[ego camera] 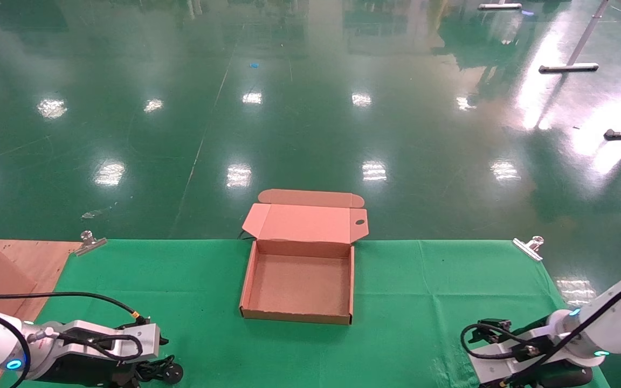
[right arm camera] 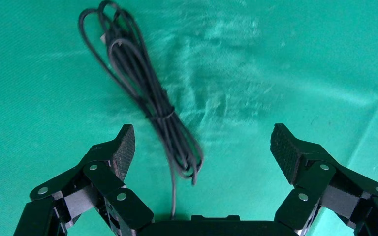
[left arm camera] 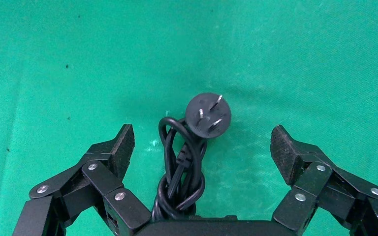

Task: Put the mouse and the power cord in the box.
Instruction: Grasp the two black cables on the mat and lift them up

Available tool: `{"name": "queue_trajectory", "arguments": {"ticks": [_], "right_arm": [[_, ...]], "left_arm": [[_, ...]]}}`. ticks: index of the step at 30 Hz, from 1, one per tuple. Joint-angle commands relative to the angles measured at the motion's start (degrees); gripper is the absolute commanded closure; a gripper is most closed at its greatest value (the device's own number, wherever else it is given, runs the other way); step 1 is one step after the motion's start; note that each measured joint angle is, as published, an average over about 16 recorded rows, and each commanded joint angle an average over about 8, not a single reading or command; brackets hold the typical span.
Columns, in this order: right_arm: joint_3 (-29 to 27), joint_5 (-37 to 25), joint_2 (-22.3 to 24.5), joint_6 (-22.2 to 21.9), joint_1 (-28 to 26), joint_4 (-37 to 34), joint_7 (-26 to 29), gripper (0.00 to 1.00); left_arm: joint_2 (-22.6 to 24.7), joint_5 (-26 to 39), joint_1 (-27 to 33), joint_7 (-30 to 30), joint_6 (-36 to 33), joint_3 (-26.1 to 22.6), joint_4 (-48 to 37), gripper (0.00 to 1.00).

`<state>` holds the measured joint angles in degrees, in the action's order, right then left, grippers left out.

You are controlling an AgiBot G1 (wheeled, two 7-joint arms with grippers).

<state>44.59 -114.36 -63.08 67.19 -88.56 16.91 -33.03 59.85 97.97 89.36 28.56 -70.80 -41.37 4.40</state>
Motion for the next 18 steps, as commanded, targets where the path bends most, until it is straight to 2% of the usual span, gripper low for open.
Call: {"name": "queue_trajectory", "arguments": {"ticks": [1, 10, 12, 13, 18], "right_arm": [[-0.2, 0.3, 0.4, 0.5, -0.6, -0.7, -0.8, 0.0], [-0.3, 0.8, 0.2, 1.0, 0.4, -1.6, -1.6, 0.01], [-0.2, 0.7, -0.1, 0.9, 0.5, -1.9, -1.6, 0.16], [-0.2, 0.7, -0.3, 0.8, 0.6, -2.0, -1.6, 0.27], [-0.1, 0.5, -1.1, 0.2, 0.6, -2.8, -1.7, 0.89]], "left_arm": [[-0.1, -0.2, 0.3, 0.5, -0.4, 0.2, -0.5, 0.0], [0.1, 0.0, 0.3, 1.2, 0.2, 0.0, -2.3, 0.0], [0.2, 0.0, 0.3, 1.2, 0.5, 0.0, -2.6, 0.01], [0.3, 0.0, 0.2, 1.3, 0.6, 0.0, -2.7, 0.08], [0.6, 0.2, 0.0, 1.4, 1.6, -0.1, -3.2, 0.7]]}}
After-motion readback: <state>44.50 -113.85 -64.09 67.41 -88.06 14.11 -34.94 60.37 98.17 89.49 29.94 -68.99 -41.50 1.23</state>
